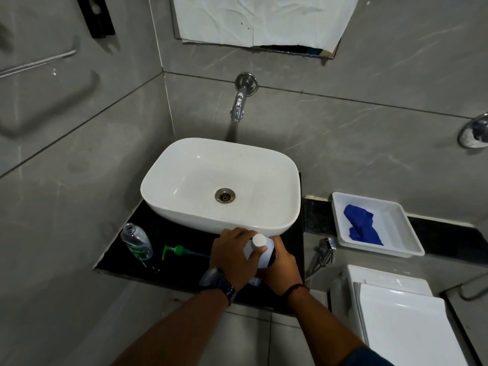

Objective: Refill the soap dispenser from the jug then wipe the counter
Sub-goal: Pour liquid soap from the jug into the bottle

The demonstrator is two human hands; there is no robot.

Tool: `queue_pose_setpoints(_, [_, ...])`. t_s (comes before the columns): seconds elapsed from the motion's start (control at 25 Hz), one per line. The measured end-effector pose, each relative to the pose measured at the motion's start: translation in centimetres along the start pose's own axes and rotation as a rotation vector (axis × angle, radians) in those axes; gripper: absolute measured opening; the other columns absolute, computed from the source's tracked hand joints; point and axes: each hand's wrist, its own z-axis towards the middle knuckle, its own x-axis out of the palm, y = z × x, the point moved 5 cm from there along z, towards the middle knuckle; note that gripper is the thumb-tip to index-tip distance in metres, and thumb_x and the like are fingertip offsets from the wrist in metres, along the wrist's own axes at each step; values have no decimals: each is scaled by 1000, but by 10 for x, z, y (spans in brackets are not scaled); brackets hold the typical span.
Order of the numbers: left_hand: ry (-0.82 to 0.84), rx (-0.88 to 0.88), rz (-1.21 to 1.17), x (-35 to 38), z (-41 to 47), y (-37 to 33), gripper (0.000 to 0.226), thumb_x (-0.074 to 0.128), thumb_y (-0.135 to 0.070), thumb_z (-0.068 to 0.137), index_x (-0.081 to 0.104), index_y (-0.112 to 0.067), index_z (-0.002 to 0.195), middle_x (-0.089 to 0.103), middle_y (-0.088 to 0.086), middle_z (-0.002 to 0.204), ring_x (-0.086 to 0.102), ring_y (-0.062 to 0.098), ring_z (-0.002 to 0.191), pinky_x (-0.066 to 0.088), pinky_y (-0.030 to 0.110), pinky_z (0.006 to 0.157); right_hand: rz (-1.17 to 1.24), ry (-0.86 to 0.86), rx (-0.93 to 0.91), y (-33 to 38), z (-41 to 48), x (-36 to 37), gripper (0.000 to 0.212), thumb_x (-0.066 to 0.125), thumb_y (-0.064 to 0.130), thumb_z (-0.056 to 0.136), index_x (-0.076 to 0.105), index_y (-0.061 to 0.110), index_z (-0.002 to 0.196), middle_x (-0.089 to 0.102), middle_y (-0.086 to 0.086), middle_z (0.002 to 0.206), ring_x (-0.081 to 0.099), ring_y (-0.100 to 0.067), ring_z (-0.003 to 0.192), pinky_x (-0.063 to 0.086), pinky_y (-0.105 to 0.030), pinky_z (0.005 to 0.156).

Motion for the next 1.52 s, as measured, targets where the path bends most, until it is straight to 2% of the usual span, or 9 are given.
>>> queue_pose_setpoints(0.12, [-102, -60, -46, -9, -5, 10, 44, 69, -62, 57, 58, -21, 67, 62, -4, 73, 57, 18, 69, 48, 35, 60, 5, -8, 12, 1, 4, 0, 64, 87, 29, 59, 47, 34, 108, 59, 12, 100, 56, -2, 85, 41, 2, 56])
queue_pose_setpoints(0.32, [-13, 33, -177, -1, 6, 0, 54, 74, -36, 65, 64, -14, 113, 68, 4, 109, 62, 20, 101, 49, 40, 89, -35, 39, 7, 2, 5, 0, 64, 88, 28, 57, 45, 37, 103, 58, 17, 94, 55, 2, 83, 42, 1, 56])
queue_pose_setpoints(0.56, [-32, 72, -109, -8, 6, -1, 58, 73, -40, 64, 64, -15, 116, 66, -1, 83, 60, 19, 82, 48, 32, 76, -54, 64, 13, -4, 6, -8, 68, 86, 29, 61, 43, 39, 113, 55, 18, 99, 52, 4, 86, 39, 4, 55])
queue_pose_setpoints(0.76, [153, 92, -93, -1, 16, -10, 35, 74, -45, 64, 71, -15, 83, 64, 2, 73, 59, 22, 75, 49, 41, 69, -101, 97, 15, -6, 5, -14, 75, 87, 40, 50, 45, 40, 113, 55, 27, 92, 52, 12, 80, 38, 4, 54])
queue_pose_setpoints(0.96, [-98, -18, -196, -14, 25, -5, 31, 83, -34, 61, 67, -17, 81, 59, -4, 70, 56, 15, 67, 46, 25, 60, -73, 107, 19, -7, 4, -15, 74, 87, 37, 48, 45, 49, 107, 60, 25, 93, 55, 12, 82, 41, 2, 55])
queue_pose_setpoints(1.08, [-133, -80, -193, -20, 15, 19, 29, 78, -29, 63, 68, -15, 87, 64, 3, 79, 60, 22, 73, 51, 32, 65, -70, 116, 13, -9, 5, -19, 73, 87, 35, 45, 48, 52, 104, 64, 20, 96, 58, 10, 85, 43, -1, 58])
queue_pose_setpoints(1.24, [179, -191, 46, -8, -12, 64, 30, 75, -33, 67, 69, -19, 93, 65, 4, 94, 59, 26, 88, 52, 40, 73, -77, 139, -6, -15, 8, -28, 74, 88, 35, 44, 50, 44, 107, 66, 13, 102, 63, -5, 92, 50, -18, 72])
queue_pose_setpoints(1.32, [354, -191, 156, 7, -25, 74, 28, 68, -38, 71, 69, -23, 96, 64, 2, 99, 59, 25, 93, 51, 38, 75, -93, 137, -19, -19, 9, -33, 73, 89, 34, 43, 49, 45, 104, 66, 14, 98, 62, -2, 88, 48, -14, 68])
queue_pose_setpoints(1.52, [471, -181, 278, 41, -38, 89, 27, 57, -44, 78, 67, -22, 91, 62, 3, 101, 59, 27, 95, 50, 36, 76, -116, 111, -29, -25, 9, -35, 70, 86, 40, 45, 48, 44, 103, 65, 19, 95, 62, 4, 85, 49, -14, 65])
